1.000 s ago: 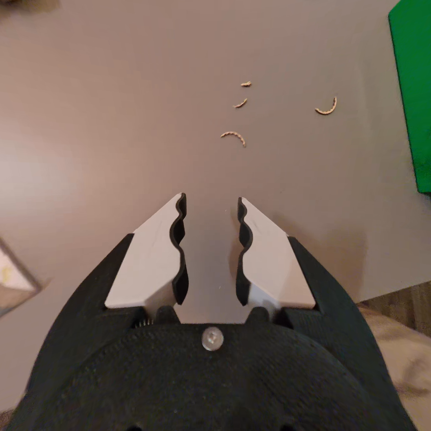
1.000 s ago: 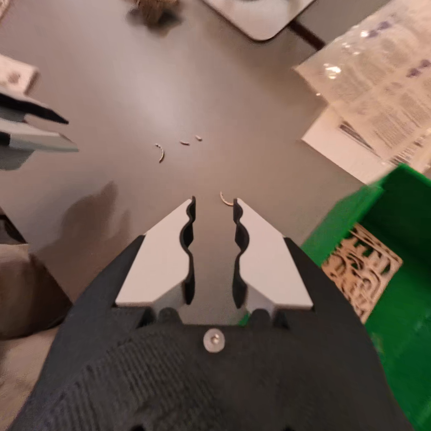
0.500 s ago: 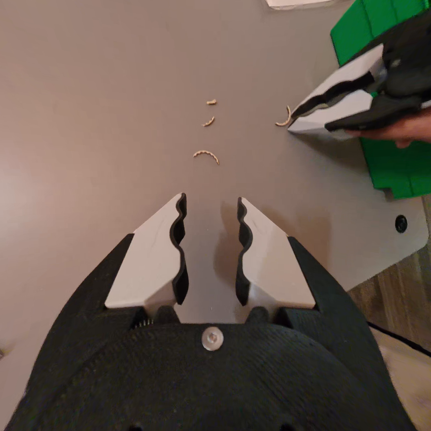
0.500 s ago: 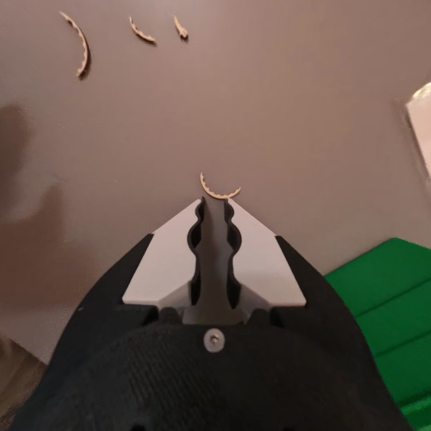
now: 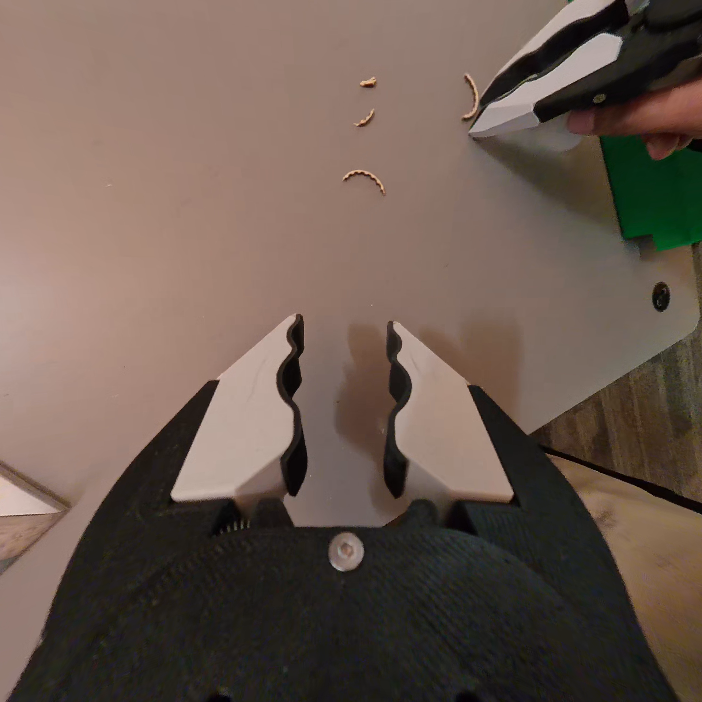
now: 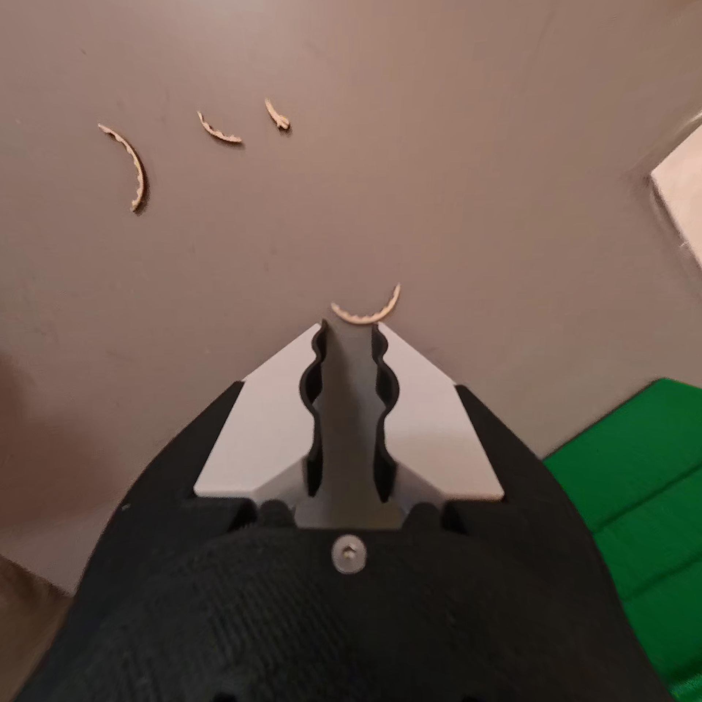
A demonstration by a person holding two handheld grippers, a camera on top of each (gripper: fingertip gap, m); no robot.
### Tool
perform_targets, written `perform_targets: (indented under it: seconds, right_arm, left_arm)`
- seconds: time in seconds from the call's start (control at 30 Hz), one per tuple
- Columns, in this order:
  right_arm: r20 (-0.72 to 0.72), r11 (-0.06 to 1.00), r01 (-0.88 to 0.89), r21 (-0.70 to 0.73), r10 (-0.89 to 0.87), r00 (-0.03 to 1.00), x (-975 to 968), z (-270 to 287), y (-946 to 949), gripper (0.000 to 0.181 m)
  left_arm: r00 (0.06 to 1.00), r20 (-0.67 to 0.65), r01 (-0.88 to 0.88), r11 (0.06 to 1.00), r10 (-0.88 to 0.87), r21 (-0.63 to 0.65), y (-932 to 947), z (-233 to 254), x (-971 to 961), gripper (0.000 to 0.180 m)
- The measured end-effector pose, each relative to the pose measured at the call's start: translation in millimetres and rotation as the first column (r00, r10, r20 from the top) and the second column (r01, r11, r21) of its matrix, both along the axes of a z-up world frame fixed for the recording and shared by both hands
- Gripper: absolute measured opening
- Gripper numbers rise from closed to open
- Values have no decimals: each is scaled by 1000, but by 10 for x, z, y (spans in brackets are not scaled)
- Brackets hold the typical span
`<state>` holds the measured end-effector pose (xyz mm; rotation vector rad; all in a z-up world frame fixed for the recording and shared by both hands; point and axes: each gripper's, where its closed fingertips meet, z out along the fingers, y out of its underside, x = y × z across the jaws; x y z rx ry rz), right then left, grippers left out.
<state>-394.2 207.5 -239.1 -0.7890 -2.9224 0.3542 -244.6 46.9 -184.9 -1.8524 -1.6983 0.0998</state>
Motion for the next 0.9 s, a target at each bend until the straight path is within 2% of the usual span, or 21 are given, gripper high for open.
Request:
perform_targets:
  seconds: [0.13, 0.3, 0.53, 0.63, 0.7, 0.8, 0.9]
  right_arm:
    - [34, 973, 219, -68, -217, 976, -72, 67, -27, 26]
    - [43, 860, 501, -96, -499, 866, -197, 63, 33, 23]
    - [-16, 819, 569, -70, -571, 821, -239, -3, 30, 5]
    - [20, 803, 587, -105, -589, 808, -210, 23, 4, 0]
    - [-6, 799, 580, -158, -589, 808, -232, 204, 12, 1]
    - [-93, 779, 567, -268, -607, 790, -322, 781, 151, 1]
    - [-185, 699, 621, -355, -704, 686, -451, 1401, 711, 0]
  left_arm:
    - [1000, -5, 2, 1000, -2, -4, -70, 7, -10, 38]
    - [1000, -6, -15, 1000, 15, 4, -126, 23, -24, 38]
    - [1000, -10, 12, 1000, -12, -3, -123, 43, -15, 37]
    - [1000, -7, 27, 1000, -27, -4, -119, 40, -11, 37]
    - [999, -8, 39, 999, -39, -7, -122, 47, -18, 37]
    - [998, -16, 52, 999, -52, -9, -119, 68, -54, 37]
    - [998, -13, 68, 998, -68, -9, -101, 44, -88, 37]
